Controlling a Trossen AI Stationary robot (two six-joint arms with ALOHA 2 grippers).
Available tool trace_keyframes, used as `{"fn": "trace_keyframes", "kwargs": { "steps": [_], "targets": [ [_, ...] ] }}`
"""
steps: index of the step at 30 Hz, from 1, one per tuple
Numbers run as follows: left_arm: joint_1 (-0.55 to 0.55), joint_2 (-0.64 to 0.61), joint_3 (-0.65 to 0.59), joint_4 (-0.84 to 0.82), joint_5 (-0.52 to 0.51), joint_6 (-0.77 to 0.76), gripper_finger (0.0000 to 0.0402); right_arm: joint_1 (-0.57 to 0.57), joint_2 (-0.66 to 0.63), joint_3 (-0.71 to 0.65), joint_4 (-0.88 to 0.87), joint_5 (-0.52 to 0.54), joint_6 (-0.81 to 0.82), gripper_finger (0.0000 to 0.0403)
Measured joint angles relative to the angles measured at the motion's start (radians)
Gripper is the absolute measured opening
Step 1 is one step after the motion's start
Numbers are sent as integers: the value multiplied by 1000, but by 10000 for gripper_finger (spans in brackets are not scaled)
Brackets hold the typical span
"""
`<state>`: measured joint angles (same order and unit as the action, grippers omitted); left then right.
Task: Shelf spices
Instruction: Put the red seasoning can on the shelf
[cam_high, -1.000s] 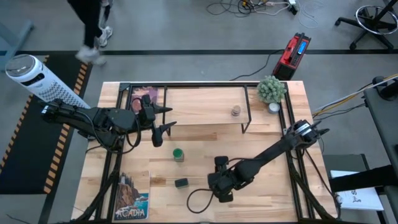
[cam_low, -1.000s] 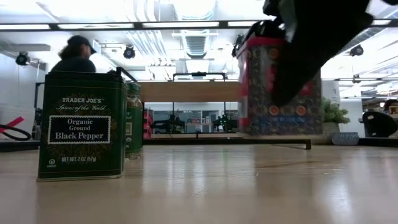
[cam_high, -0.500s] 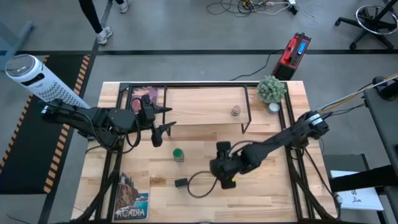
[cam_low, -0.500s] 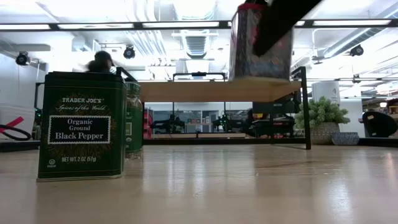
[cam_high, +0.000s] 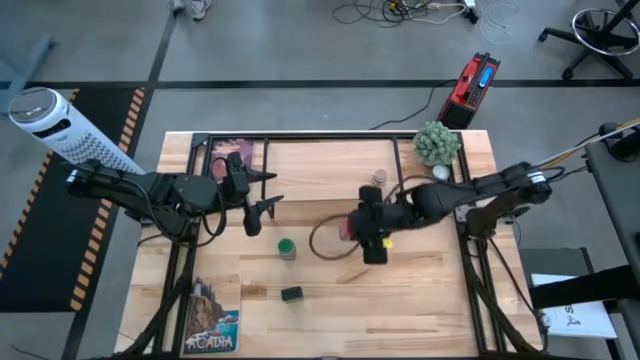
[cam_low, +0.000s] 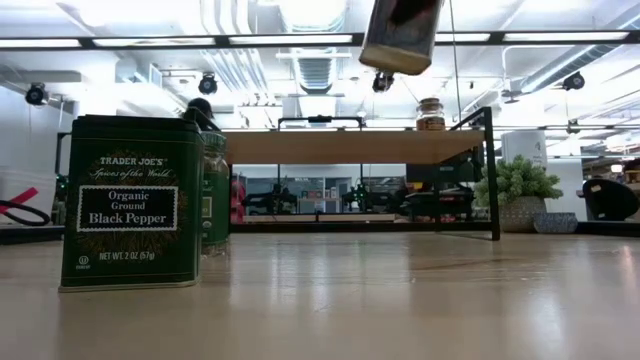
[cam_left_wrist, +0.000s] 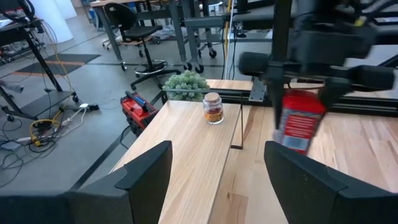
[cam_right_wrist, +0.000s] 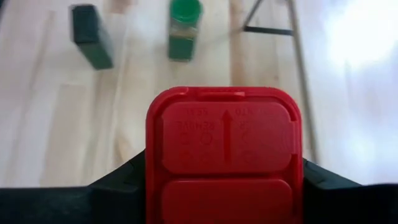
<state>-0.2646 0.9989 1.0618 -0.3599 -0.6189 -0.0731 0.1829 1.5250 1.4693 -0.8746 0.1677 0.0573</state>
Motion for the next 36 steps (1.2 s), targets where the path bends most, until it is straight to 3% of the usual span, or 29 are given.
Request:
{"fn": "trace_keyframes", "kwargs": {
  "steps": [18,23,36],
  "targets": [
    [10,0,0,1,-2,12,245,-322,21,70,-8,-173,-233,193],
    [21,0,0,1,-10,16,245,-365,89,136,-38,-228,-277,195],
    [21,0,0,-16,-11,16,245,-447,259,338,-199,-229,-366,196]
  ]
}}
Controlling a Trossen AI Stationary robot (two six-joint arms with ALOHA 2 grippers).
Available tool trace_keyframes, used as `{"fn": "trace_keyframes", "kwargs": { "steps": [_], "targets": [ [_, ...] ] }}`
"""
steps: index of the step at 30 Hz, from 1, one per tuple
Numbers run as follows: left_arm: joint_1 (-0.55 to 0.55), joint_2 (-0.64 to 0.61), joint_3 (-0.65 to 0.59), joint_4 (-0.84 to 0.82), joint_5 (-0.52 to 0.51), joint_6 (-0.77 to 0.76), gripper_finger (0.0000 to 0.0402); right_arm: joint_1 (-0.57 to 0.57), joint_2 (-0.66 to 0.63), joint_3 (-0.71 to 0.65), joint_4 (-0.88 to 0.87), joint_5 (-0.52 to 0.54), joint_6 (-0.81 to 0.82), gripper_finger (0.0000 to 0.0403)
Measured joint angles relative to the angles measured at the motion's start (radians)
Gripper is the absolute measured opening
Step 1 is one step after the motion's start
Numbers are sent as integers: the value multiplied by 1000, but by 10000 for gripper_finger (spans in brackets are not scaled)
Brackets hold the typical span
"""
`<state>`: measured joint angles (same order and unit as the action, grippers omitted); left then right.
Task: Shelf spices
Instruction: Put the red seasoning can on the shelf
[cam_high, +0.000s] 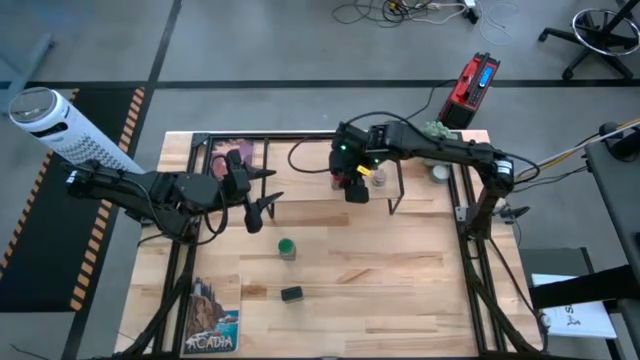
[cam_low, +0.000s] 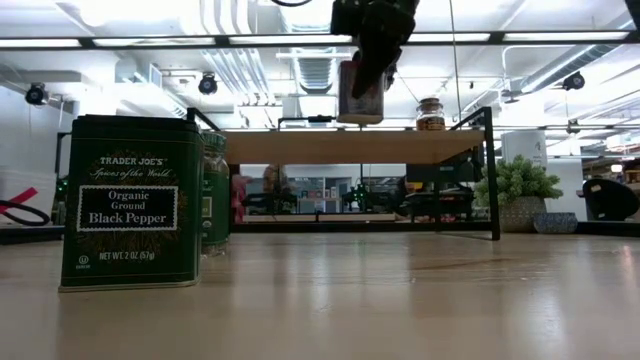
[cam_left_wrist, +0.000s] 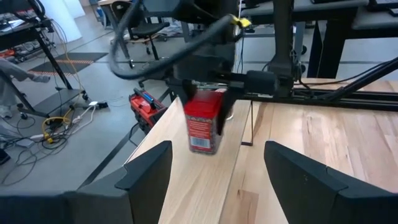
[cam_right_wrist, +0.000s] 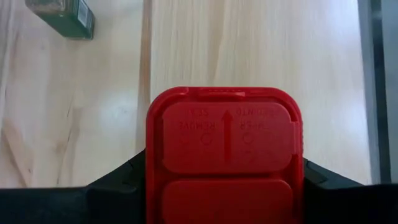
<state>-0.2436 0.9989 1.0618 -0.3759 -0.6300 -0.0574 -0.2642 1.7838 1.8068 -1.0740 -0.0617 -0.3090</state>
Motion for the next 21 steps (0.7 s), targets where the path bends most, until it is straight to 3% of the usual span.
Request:
{"fn": "trace_keyframes", "kwargs": {
  "steps": [14,21],
  "targets": [
    [0,-10,0,-24,1,-8,245,-43,25,36,-73,10,-16,199],
    [0,-11,0,-24,1,-11,245,-43,25,34,-73,2,-5,240]
  ]
}}
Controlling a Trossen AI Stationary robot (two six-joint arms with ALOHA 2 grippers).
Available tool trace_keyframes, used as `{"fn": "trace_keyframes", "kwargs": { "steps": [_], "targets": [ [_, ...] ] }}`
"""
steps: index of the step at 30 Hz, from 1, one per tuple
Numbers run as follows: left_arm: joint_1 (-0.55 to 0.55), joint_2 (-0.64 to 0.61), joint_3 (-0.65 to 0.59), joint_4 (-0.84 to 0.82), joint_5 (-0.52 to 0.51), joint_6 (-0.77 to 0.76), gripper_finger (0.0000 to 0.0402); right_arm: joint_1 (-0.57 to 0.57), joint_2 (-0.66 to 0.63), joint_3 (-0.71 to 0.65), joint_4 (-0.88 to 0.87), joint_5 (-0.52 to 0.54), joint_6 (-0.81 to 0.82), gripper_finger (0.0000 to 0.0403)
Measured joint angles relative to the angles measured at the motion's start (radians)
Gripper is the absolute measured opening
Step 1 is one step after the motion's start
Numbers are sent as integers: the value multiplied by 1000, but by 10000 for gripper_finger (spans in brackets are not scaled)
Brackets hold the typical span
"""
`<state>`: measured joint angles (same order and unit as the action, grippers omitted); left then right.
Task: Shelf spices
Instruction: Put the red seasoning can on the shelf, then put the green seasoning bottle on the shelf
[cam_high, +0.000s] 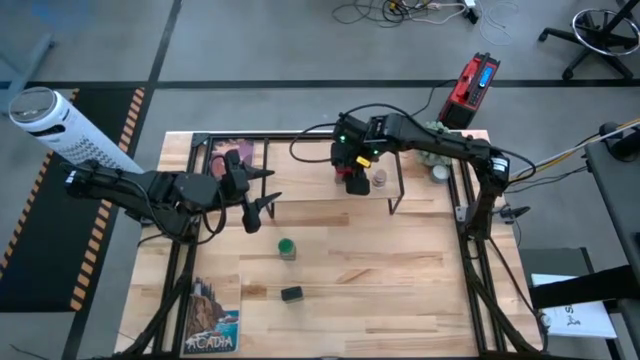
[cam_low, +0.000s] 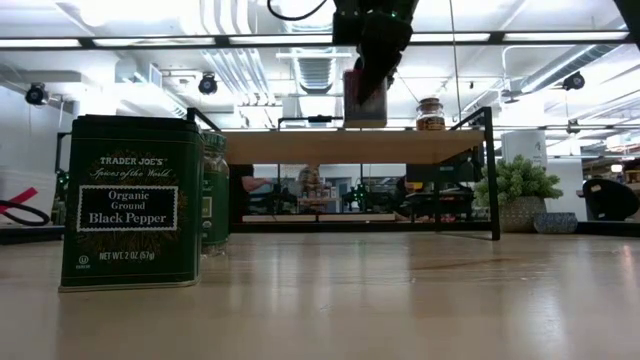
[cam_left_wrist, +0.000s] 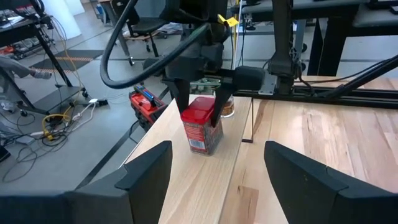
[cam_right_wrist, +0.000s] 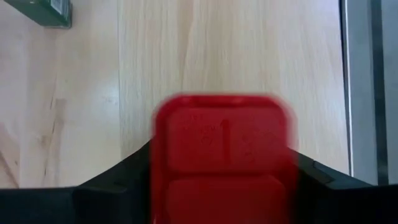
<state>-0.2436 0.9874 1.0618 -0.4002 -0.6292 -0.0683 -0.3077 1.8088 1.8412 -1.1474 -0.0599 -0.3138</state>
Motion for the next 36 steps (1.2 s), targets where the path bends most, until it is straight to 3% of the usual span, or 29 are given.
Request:
{"fn": "trace_keyframes", "kwargs": {
  "steps": [7,14,24,36],
  "targets": [
    [0,0,0,0,0,-1,245,1,0,0,0,-1,0,273],
    [0,0,0,0,1,-1,245,2,-1,9,0,-1,0,276],
    [0,0,0,-1,1,-1,245,20,-2,159,0,-1,0,276],
    [0,0,0,-6,1,-1,245,287,-3,201,100,8,3,260]
  ]
}}
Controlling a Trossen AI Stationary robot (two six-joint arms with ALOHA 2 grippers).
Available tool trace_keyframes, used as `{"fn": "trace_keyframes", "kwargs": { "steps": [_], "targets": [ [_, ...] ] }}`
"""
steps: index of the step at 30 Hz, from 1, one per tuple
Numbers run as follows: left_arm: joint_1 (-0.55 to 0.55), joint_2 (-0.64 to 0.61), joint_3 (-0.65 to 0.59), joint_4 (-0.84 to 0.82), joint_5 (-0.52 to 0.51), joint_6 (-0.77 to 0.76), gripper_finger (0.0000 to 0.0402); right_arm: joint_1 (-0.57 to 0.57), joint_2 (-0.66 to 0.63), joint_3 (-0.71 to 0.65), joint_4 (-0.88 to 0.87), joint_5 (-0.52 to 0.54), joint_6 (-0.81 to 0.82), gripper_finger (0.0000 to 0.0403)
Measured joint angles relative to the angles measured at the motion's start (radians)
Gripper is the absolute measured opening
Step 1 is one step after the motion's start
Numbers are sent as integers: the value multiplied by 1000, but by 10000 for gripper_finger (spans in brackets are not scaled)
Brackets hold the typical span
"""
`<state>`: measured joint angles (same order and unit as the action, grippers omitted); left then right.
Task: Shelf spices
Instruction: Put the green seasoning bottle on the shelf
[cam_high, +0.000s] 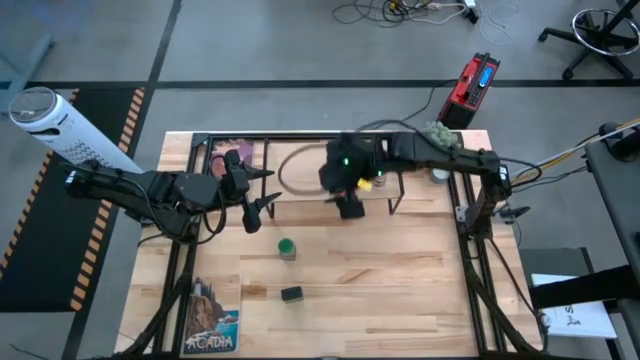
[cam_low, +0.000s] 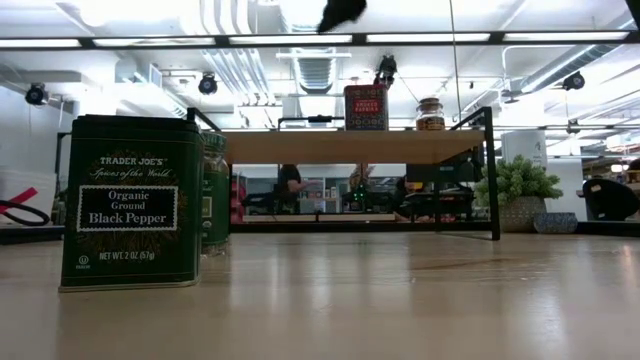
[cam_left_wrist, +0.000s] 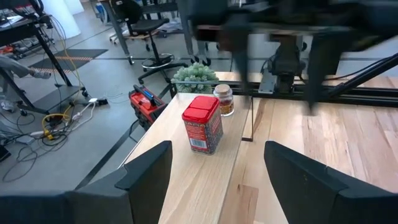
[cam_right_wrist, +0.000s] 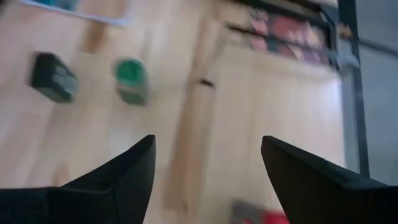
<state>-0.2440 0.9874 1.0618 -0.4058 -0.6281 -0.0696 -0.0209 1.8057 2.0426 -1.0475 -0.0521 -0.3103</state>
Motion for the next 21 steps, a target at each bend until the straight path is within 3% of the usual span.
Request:
{"fn": "trace_keyframes", "kwargs": {
  "steps": [6,13,21],
  "targets": [
    [0,-6,0,-36,2,-3,245,108,7,-4,86,1,80,252],
    [-1,-33,60,-186,5,-77,245,206,74,-38,159,46,94,263],
    [-9,-72,71,-250,11,-105,245,223,205,-38,222,55,76,267]
  ]
}}
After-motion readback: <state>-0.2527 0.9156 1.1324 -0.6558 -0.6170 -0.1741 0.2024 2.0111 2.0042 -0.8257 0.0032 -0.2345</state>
